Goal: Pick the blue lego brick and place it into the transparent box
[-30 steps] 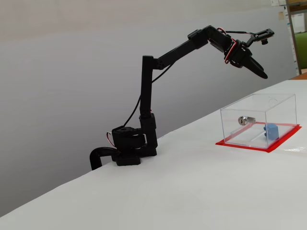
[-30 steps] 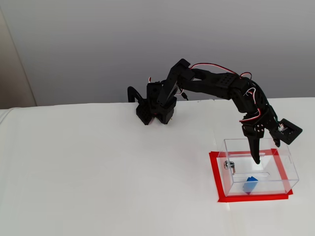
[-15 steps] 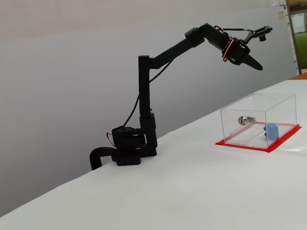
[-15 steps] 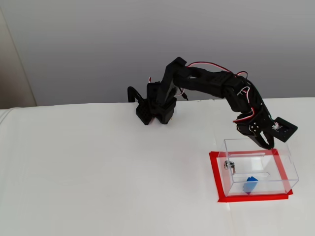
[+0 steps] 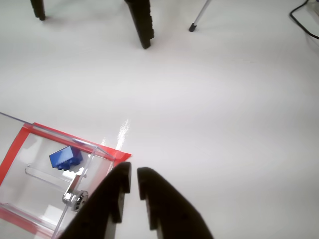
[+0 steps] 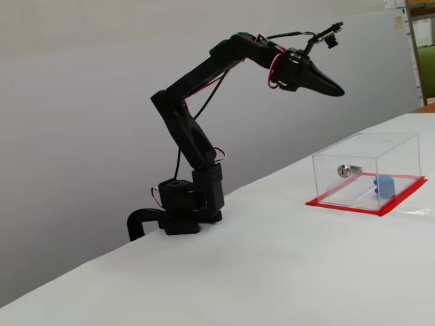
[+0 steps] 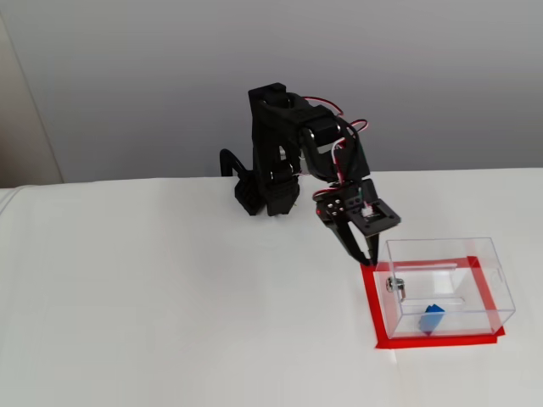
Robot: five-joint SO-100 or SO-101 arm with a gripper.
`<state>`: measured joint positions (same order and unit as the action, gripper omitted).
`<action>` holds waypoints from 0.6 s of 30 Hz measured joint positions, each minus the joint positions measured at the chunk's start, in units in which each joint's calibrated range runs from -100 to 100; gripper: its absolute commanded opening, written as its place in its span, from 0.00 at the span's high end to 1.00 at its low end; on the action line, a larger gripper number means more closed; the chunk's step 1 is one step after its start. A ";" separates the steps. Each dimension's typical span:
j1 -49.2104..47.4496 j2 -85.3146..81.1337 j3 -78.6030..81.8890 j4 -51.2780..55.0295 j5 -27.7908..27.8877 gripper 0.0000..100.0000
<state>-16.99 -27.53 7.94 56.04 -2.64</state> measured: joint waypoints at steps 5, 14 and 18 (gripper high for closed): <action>9.94 -13.95 16.86 -7.63 0.29 0.99; 17.63 -28.08 36.98 -15.51 0.10 0.99; 18.59 -32.81 43.69 -18.68 0.49 0.99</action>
<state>1.60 -60.34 51.63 37.36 -2.15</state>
